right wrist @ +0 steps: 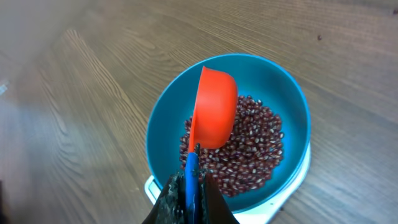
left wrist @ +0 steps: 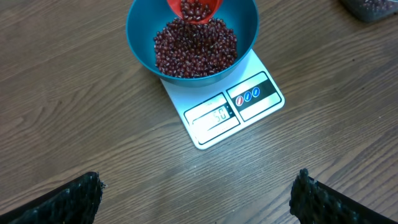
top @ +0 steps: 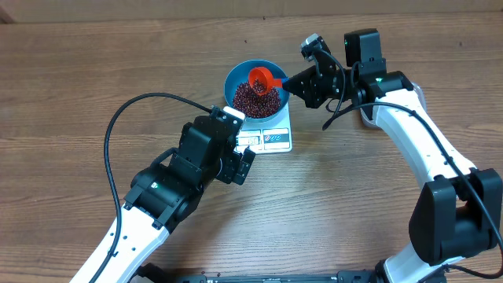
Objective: Scoop item into bowl and weigh 150g on scale
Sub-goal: 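Tilt the scoop to pour beans into the blue bowl, then move the empty scoop right back to the bean tub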
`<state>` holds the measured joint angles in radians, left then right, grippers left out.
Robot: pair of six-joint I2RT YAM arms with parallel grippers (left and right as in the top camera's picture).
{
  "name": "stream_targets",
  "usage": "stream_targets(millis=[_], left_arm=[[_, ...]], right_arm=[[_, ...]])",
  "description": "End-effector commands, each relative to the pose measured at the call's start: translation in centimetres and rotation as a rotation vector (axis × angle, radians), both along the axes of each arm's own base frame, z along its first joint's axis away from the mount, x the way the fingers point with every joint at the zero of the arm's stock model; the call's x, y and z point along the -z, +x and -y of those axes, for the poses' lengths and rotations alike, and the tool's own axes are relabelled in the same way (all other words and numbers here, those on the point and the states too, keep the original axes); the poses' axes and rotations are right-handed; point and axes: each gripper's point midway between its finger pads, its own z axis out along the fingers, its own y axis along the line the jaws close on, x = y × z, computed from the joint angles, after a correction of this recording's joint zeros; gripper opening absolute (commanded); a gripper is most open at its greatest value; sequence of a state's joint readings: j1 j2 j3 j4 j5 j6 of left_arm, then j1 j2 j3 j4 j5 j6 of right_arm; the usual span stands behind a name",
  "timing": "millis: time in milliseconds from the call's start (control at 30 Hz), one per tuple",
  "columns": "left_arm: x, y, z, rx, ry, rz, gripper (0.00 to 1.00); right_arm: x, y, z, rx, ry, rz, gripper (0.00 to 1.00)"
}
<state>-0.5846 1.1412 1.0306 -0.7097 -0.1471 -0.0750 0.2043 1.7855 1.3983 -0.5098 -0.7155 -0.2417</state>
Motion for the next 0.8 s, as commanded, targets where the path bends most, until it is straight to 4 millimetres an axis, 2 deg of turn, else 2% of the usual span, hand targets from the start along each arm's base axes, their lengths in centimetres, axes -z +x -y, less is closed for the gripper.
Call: stream_targets(millis=[0, 200, 400, 533, 767], left_arm=[[0.1, 0.2, -0.2, -0.012, 0.005, 0.0, 0.99], [0.1, 0.2, -0.2, -0.012, 0.005, 0.001, 0.99], [0.1, 0.2, -0.2, -0.012, 0.005, 0.001, 1.0], [0.1, 0.2, -0.2, -0.012, 0.005, 0.001, 1.0], [0.1, 0.2, -0.2, -0.012, 0.005, 0.001, 0.99]], right_arm=[[-1.8, 0.0, 0.1, 0.049, 0.07, -0.047, 0.04], [-5.7, 0.1, 3.2, 0.153, 0.117, -0.026, 0.04], [-9.0, -0.7, 8.0, 0.261, 0.123, 0.014, 0.04], [-9.7, -1.2, 12.5, 0.372, 0.118, -0.002, 0.04], [-9.4, -2.5, 20.5, 0.557, 0.093, -0.041, 0.04]])
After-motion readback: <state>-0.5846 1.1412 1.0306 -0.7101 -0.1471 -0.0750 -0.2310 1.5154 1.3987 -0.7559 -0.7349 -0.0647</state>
